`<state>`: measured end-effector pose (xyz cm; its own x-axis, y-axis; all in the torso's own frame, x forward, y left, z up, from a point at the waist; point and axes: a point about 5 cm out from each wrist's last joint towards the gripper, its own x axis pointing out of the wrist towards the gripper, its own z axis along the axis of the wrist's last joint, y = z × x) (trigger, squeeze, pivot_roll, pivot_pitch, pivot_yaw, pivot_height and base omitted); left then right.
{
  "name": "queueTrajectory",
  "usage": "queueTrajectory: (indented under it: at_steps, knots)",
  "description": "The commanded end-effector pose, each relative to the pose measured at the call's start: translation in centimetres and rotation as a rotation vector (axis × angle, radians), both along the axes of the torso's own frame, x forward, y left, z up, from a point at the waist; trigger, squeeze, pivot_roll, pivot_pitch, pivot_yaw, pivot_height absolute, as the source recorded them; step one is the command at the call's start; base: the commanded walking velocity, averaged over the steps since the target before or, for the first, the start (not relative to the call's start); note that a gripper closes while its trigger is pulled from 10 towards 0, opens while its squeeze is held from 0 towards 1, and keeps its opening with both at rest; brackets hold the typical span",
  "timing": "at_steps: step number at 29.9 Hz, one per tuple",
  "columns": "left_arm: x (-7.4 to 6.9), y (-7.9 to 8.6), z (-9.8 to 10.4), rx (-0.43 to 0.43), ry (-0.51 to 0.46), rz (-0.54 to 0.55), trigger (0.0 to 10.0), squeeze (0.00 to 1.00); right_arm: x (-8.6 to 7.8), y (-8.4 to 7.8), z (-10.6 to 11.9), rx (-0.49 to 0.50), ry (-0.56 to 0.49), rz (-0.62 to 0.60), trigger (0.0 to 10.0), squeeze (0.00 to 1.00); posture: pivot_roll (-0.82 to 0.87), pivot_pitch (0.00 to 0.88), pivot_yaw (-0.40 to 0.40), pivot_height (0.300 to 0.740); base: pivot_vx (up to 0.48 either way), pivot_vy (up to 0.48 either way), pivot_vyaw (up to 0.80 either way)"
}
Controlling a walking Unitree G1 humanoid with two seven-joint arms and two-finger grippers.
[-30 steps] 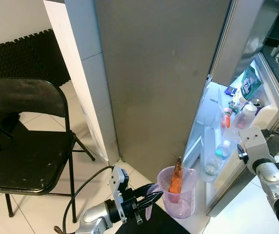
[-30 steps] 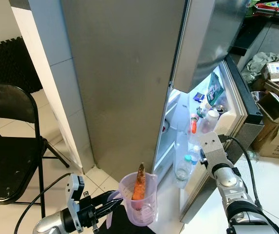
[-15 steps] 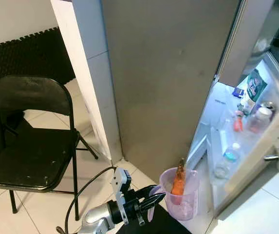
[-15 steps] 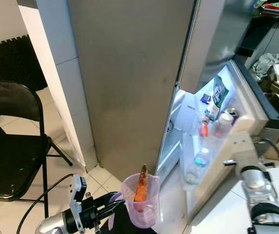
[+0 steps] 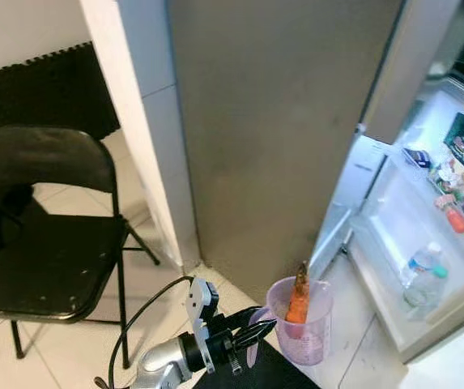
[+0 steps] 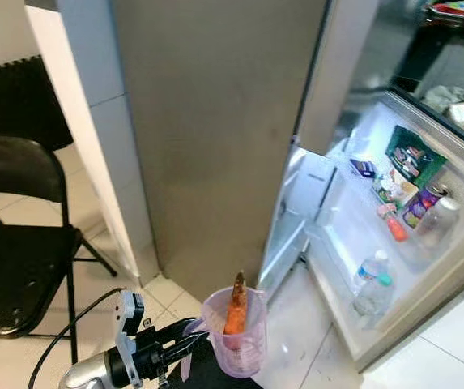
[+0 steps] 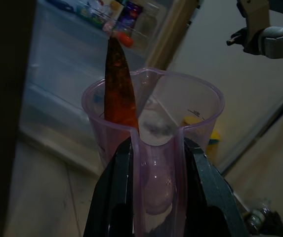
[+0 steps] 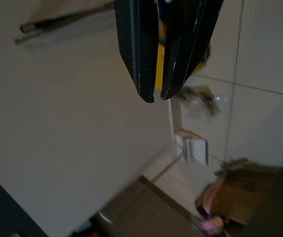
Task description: Restocking fridge
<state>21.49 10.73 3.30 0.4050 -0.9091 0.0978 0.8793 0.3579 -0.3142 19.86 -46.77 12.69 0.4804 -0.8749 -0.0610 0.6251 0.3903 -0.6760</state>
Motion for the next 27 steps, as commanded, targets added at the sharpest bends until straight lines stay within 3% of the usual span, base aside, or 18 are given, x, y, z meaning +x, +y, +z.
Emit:
queueTrajectory:
  at_steps: [1,10,13,16,18,21,27]
  knots:
    - [0.2,-0.4,0.5,-0.017,-0.031,-0.017,10.0,0.00,-0.5,0.4,-1.4,0.055,0.012,-0.022,10.0,0.00,-0.04,0.000,-0.046,0.740,0.000,0.000,0.00]
    - [0.4,-0.7,0.7,-0.012,-0.038,-0.021,10.0,0.00,-0.2,3.8,-6.6,0.240,0.079,0.039,10.0,0.00,-0.03,0.000,-0.047,0.740,0.000,0.000,0.00]
    - [0.5,-0.7,0.6,0.009,-0.034,-0.007,10.0,0.00,-0.8,6.7,-10.4,0.391,0.160,0.111,10.0,0.00,-0.03,0.000,-0.048,0.740,0.000,0.000,0.00]
    - [0.6,-0.7,0.6,0.008,-0.035,-0.004,10.0,0.00,-1.1,7.6,-11.5,0.435,0.175,0.126,10.0,0.00,-0.03,0.000,-0.048,0.740,0.000,0.000,0.00]
    - [0.8,-0.9,0.7,0.016,-0.033,0.006,10.0,0.00,-2.2,10.2,-14.3,0.540,0.268,0.189,10.0,0.00,-0.03,0.000,-0.048,0.740,0.000,0.000,0.00]
    - [0.9,-1.1,0.5,0.028,-0.027,0.018,10.0,0.00,-3.7,12.8,-16.9,0.625,0.389,0.264,10.0,0.00,-0.03,0.000,-0.054,0.740,0.000,0.000,0.00]
    - [1.0,-1.1,0.2,0.026,0.018,0.017,10.0,0.00,-5.6,15.0,-18.9,0.710,0.490,0.309,10.0,0.00,-0.02,0.000,-0.058,0.740,0.000,0.000,0.00]
